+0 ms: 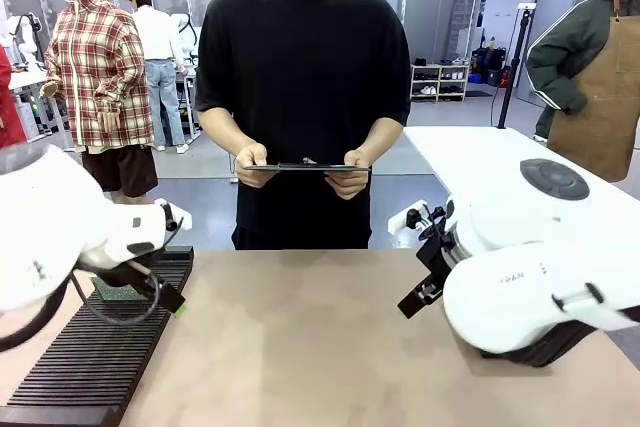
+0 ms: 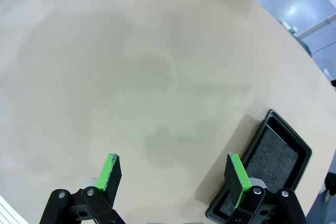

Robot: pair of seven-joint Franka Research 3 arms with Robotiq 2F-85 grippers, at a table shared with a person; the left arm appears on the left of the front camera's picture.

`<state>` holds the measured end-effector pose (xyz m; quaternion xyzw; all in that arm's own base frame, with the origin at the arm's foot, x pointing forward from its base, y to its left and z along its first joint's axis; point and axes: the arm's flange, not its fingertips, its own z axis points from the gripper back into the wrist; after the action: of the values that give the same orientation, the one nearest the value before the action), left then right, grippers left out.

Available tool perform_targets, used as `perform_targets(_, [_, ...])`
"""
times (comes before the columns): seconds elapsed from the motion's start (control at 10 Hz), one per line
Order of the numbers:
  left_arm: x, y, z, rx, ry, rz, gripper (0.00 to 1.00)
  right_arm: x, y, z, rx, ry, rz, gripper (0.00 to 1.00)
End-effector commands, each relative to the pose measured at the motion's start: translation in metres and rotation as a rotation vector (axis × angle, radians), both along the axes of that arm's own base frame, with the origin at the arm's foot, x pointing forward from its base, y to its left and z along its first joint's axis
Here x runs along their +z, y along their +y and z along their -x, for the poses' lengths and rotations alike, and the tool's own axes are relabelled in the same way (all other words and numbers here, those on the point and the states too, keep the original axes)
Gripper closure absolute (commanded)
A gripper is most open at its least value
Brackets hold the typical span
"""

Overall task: Inspect the PCB.
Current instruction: Pick up the Blank PCB and present it to the human.

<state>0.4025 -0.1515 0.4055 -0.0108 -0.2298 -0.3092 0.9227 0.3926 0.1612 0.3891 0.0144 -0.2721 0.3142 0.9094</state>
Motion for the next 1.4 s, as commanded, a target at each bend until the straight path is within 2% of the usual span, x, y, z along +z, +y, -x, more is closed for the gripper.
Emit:
perform_targets(0.0, [0.051, 0.018, -0.001, -0.009, 0.094, 0.022, 0.00, 0.042, -0.023, 0.002, 0.022, 0.067, -0.043, 0.00])
perform_targets(0.2, [0.066, 0.039, -0.001, -0.056, 0.226, 0.160, 0.00, 0.061, -0.047, 0.001, 0.051, 0.152, -0.180, 0.00])
perform_targets(0.4, [0.085, 0.071, 0.010, -0.083, 0.257, 0.352, 0.00, 0.075, -0.078, 0.013, 0.065, 0.266, -0.417, 0.00])
perform_targets(0.5, [0.096, 0.095, 0.022, -0.090, 0.271, 0.524, 0.00, 0.083, -0.102, 0.025, 0.099, 0.340, -0.583, 0.00])
perform_targets(0.6, [0.104, 0.117, 0.034, -0.113, 0.276, 0.747, 0.00, 0.088, -0.127, 0.037, 0.121, 0.363, -0.695, 0.00])
perform_targets(0.7, [0.106, 0.141, 0.050, -0.131, 0.287, 0.858, 0.00, 0.088, -0.155, 0.052, 0.125, 0.376, -0.806, 0.00])
perform_targets(0.9, [0.110, 0.199, 0.083, -0.104, 0.253, 1.059, 0.00, 0.077, -0.214, 0.083, 0.106, 0.380, -1.040, 0.00])
perform_targets(1.0, [0.106, 0.223, 0.094, -0.078, 0.259, 1.097, 0.00, 0.065, -0.234, 0.091, 0.078, 0.380, -1.077, 0.00])
perform_targets(1.2, [0.090, 0.269, 0.112, 0.022, 0.133, 1.239, 0.00, 0.041, -0.265, 0.104, 0.037, 0.338, -1.199, 0.00])
perform_targets(1.3, [0.080, 0.289, 0.126, 0.105, 0.128, 1.266, 0.00, 0.032, -0.277, 0.115, 0.007, 0.315, -1.226, 0.00])
